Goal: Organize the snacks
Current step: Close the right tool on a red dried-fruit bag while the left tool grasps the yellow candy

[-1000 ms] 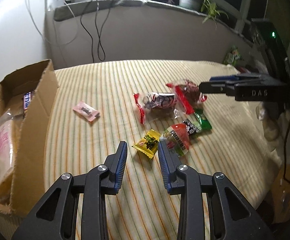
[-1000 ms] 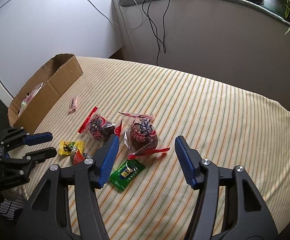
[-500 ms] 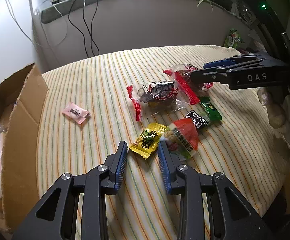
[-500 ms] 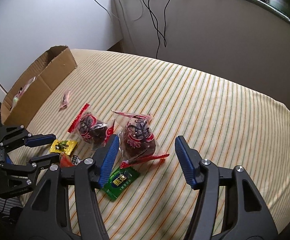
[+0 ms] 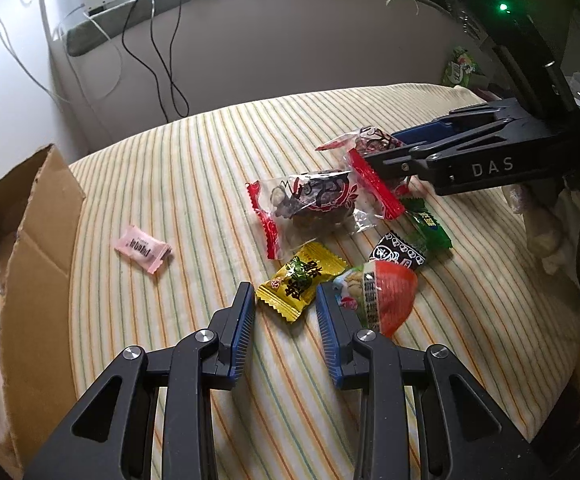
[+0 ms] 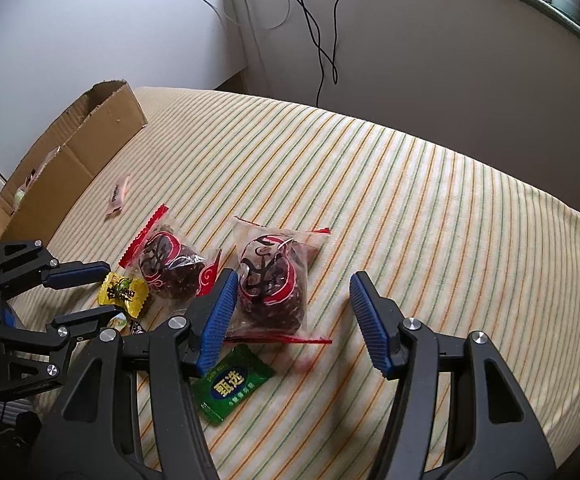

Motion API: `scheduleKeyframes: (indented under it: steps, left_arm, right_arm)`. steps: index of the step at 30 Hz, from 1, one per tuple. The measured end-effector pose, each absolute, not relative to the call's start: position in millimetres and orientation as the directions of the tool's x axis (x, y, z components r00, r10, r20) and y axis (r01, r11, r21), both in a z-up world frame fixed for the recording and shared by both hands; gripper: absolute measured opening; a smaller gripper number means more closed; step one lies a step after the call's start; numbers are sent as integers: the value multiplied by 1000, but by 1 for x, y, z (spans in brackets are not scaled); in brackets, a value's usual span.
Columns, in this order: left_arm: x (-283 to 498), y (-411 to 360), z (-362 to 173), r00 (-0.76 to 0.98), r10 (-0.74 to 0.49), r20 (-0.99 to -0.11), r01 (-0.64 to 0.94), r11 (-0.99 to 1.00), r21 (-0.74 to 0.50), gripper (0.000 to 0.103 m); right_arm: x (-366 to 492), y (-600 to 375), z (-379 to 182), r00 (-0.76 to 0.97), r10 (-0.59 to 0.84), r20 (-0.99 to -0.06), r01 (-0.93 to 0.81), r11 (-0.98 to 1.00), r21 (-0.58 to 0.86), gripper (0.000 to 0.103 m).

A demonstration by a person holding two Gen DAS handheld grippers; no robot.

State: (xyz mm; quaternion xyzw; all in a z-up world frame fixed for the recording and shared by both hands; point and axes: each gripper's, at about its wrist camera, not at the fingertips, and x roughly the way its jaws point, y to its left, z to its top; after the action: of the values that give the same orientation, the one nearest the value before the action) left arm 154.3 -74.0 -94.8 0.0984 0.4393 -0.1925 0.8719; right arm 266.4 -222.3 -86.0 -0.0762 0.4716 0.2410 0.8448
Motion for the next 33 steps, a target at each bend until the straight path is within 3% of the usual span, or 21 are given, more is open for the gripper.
scheduleKeyframes:
  steps: [2,7,9,10,18,33]
  left_arm:
    - [156,-75,-95,538,-254,-804,430,903,2,30]
    - [164,-78,-95,531,-274,-802,440,898,-16,29]
    - [165,-77,-96,531,-279,-800,437,899,-24,23]
    - [165,-76,-96,533,-281,-798,434,900,-27,20]
    - [162,-78,-95,543,-281,-792,428,903,-27,8]
    - [156,-74,-92,547,-286,-787,418,908,-40,6]
  right_arm:
    - [268,-222,-88,431,339,-837,-482,870,104,46]
    - [270,-224,-91,425,342,-838,-480,870,112,42]
    - [270,-225,-91,424,343,-838,-479,870,114,40]
    - [270,-226,-91,424,344,-838,-476,872,117,34]
    - [267,-229,-90,436,334,-836,-471,876,104,34]
    - [255,-237,-80,468,326,-821,-468,880,82,34]
